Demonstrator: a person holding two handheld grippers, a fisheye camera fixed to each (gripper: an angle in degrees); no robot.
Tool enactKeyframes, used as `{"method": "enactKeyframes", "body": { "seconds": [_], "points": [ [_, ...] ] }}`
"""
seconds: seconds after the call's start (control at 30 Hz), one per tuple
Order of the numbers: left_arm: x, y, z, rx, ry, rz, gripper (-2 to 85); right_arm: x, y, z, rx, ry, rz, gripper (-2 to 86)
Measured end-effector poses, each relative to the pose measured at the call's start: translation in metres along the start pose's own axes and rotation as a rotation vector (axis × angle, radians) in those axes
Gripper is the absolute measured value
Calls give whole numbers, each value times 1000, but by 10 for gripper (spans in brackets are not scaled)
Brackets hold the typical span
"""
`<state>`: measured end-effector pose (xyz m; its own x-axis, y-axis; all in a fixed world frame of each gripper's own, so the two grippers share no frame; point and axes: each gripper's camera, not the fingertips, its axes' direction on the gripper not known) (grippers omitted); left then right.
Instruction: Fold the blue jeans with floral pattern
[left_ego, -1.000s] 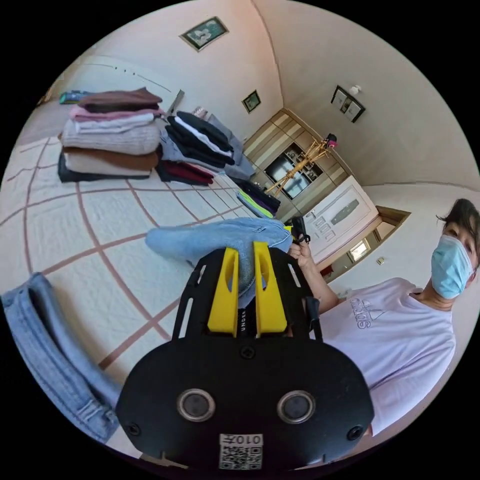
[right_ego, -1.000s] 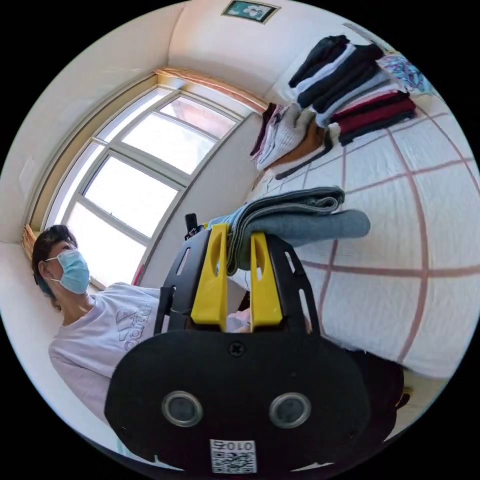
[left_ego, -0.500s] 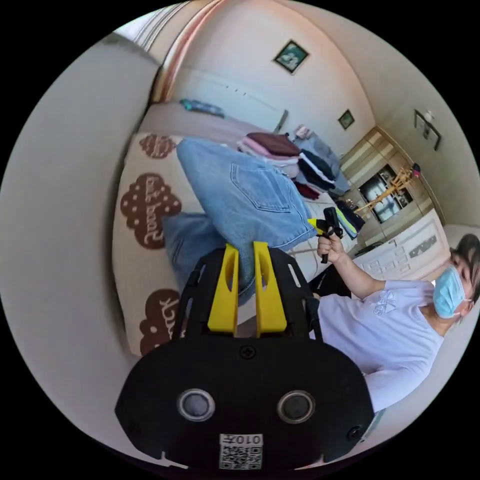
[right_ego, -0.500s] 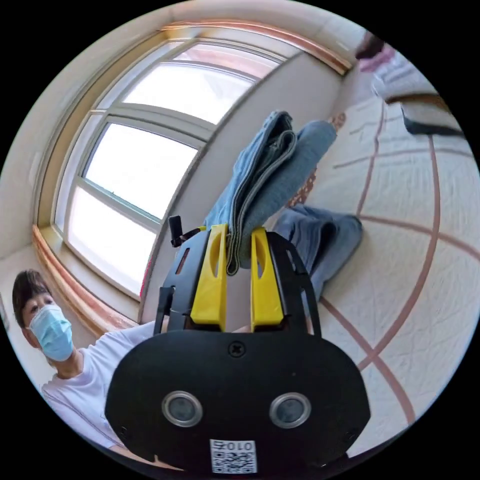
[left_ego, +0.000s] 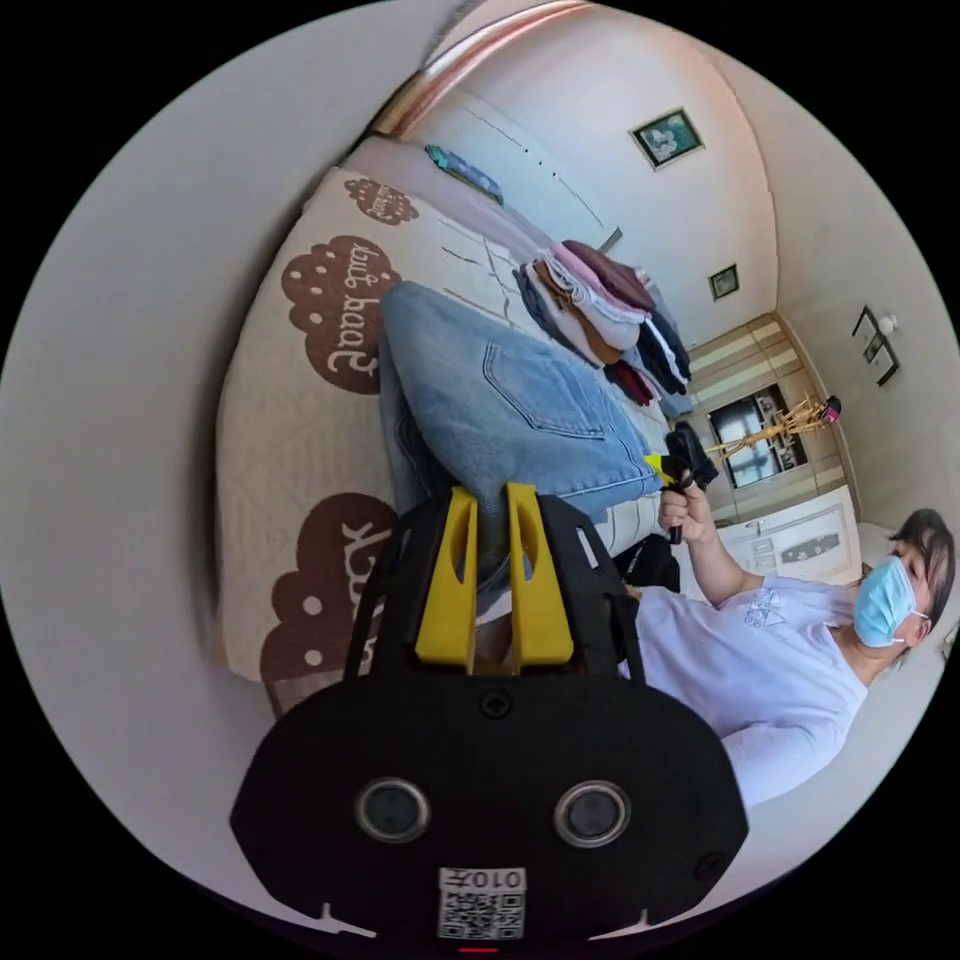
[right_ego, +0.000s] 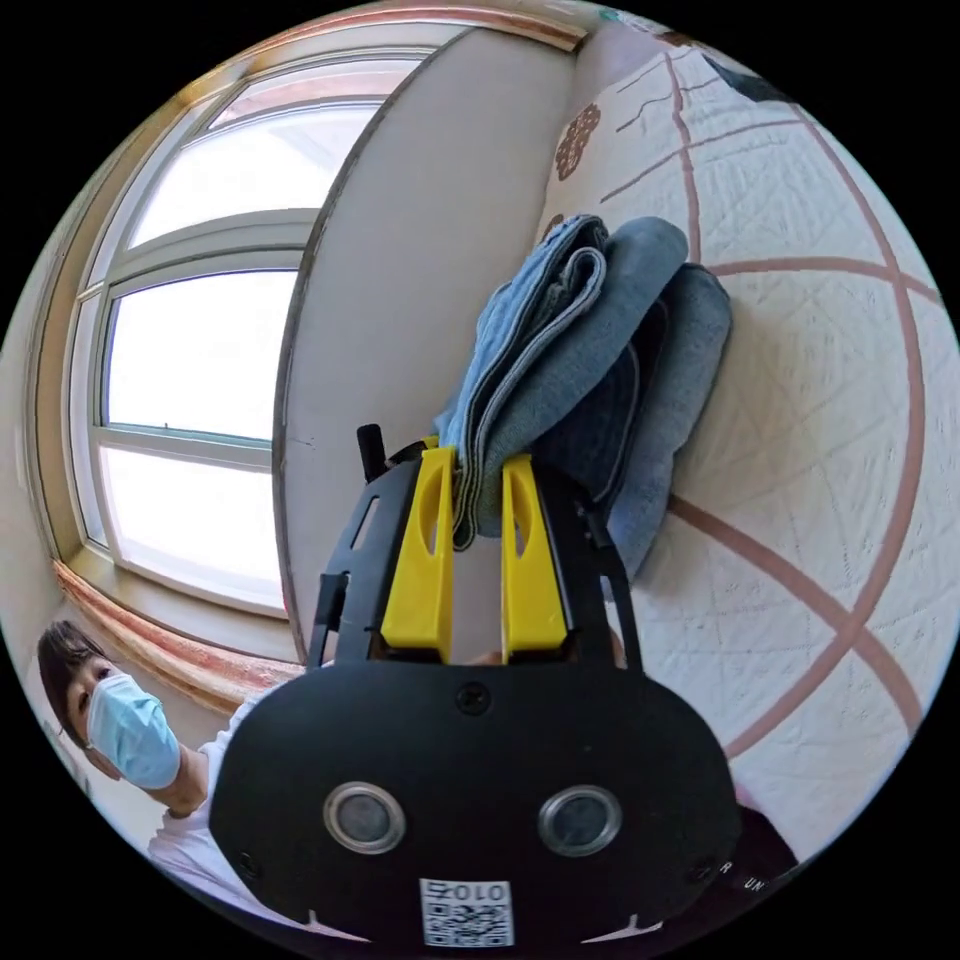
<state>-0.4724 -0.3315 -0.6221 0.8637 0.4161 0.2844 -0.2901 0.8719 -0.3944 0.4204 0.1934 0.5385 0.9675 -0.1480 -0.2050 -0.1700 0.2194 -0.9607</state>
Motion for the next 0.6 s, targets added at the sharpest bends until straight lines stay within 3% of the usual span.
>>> {"method": "enactKeyframes", "body": {
  "seconds": [0.17, 0.3, 0.4, 0.5, 0.6],
  "points": [
    [-12, 2, 37, -118, -39, -50, 68, 24, 10, 15, -7, 47, 4, 85],
    [-25, 30, 42, -42, 12, -95, 71, 13, 25, 31, -7, 177, -127, 84],
    [-18, 41, 46, -5, 5, -100, 73, 22, 33, 39, 7, 156, -130, 84],
    [22, 51, 33, 80, -116, -96, 78, 26, 41, 44, 22, 137, -152, 85],
    [109, 74, 12, 216, -380, -88, 83, 32, 55, 40, 48, 63, -165, 89]
  ]
}}
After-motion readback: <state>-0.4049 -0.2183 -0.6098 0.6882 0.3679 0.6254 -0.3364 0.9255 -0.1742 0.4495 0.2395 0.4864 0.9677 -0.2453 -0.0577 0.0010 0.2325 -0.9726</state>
